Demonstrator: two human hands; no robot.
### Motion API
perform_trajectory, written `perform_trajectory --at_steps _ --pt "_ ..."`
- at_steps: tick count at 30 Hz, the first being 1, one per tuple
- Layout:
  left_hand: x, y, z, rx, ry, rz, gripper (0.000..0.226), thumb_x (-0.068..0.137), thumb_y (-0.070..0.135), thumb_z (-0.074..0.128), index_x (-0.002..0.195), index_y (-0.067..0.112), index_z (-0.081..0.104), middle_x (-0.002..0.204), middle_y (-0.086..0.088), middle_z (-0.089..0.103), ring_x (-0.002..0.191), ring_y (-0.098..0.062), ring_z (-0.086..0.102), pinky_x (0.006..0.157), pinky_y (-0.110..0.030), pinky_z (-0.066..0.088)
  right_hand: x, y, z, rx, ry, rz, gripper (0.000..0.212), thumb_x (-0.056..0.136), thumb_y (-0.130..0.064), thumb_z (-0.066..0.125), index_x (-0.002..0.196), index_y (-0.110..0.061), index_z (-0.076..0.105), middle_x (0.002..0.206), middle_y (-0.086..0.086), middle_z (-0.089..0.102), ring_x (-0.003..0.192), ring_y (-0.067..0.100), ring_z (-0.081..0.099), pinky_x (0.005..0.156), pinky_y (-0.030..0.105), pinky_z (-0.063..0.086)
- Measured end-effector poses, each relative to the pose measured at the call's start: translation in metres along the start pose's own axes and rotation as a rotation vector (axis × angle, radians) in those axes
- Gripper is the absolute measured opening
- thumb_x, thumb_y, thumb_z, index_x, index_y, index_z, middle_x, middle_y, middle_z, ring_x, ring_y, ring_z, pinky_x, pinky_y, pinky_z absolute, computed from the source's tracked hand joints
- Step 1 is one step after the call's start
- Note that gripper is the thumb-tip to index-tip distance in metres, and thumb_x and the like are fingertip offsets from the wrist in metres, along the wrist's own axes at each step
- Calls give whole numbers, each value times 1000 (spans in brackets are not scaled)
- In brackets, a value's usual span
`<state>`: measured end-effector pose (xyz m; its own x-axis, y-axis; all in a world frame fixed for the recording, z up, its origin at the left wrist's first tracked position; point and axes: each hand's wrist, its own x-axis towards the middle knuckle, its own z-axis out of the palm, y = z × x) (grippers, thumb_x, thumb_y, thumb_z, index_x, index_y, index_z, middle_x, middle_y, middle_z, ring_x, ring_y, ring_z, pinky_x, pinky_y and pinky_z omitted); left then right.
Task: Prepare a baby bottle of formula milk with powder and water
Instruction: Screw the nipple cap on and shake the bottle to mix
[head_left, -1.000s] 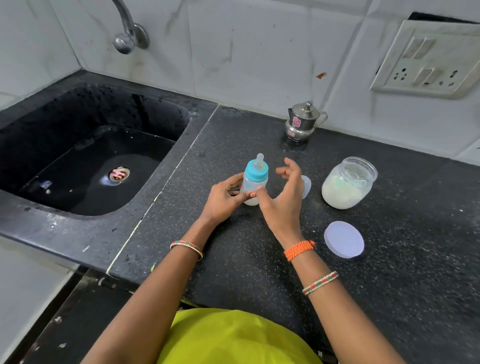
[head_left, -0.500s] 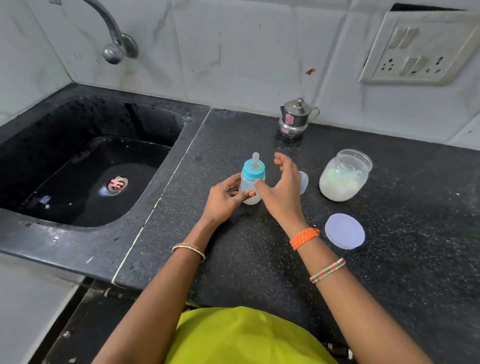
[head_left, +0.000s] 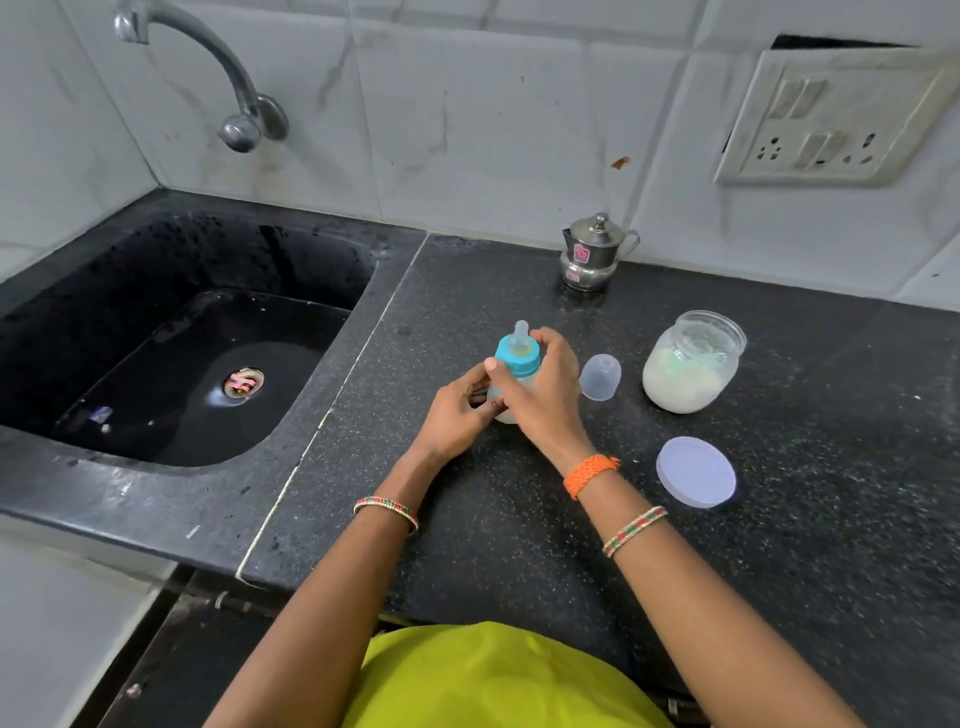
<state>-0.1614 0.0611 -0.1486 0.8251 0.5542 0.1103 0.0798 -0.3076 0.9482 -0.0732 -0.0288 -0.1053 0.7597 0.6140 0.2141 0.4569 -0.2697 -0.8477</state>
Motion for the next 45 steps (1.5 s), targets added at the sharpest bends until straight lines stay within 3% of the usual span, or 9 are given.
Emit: perform_trajectory --at_steps 4,10,15,20,27,31,35,38,45 --pt "1 -1 -6 -19 -107 -36 62 84 35 63 139 16 43 136 0 56 124 -11 54 107 -33 42 10 9 -23 111 -295 -18 45 83 -18 70 125 -15 54 122 0 59 113 9 51 106 38 39" --pt "-3 -7 6 117 29 63 54 86 33 60 136 16 47 130 2 61 118 -12 58 103 -37 45 -10 9 -1 -59 113 25 42 74 -31 74 114 -23 63 121 -5 65 127 14 49 114 54 17" --pt "-7 -6 15 77 117 80 46 86 17 58 131 21 51 119 6 66 106 -4 62 94 -28 50 -30 1 21 -48 285 76 45 79 -29 69 122 -24 57 128 -3 61 128 18 49 112 58 20" --pt "-1 -3 -5 -76 -183 6 47 92 4 57 135 14 41 131 4 54 119 0 53 107 -24 40 -10 7 -3 130 -52 -54 42 81 -31 68 115 -15 49 113 5 59 106 22 58 93 49 47" --pt "-3 11 -9 -253 -273 -72 44 93 6 55 133 14 39 131 -8 53 113 -2 59 101 -26 46 19 1 -33 158 -626 -32 52 95 -13 55 143 -16 35 141 8 44 128 21 45 109 40 39" --pt "-10 34 -18 -518 -426 -234 63 73 47 75 125 19 50 119 1 63 108 -10 63 93 -29 51 27 -10 -53 544 -795 92 70 79 -44 70 135 -9 47 140 6 51 124 19 51 109 37 40" --pt "-3 60 -13 -987 -570 -251 66 69 44 80 124 15 60 114 -10 66 107 -28 64 91 -47 52 31 -21 -59 816 -979 116 73 73 -58 69 125 -8 58 145 22 42 137 52 24 112 66 17" --pt "1 73 0 -1165 -661 -198 52 81 41 69 126 16 61 120 -16 65 111 -36 62 90 -56 51 33 -30 -58 945 -926 127 58 70 -55 72 105 -9 69 137 19 53 134 39 40 113 54 29" --pt "9 76 3 -939 -453 -161 74 66 52 79 124 15 53 102 -14 70 90 -29 69 76 -46 58 39 -36 -63 892 -668 210 30 65 -42 67 79 -16 68 118 6 68 68 17 62 65 25 49"
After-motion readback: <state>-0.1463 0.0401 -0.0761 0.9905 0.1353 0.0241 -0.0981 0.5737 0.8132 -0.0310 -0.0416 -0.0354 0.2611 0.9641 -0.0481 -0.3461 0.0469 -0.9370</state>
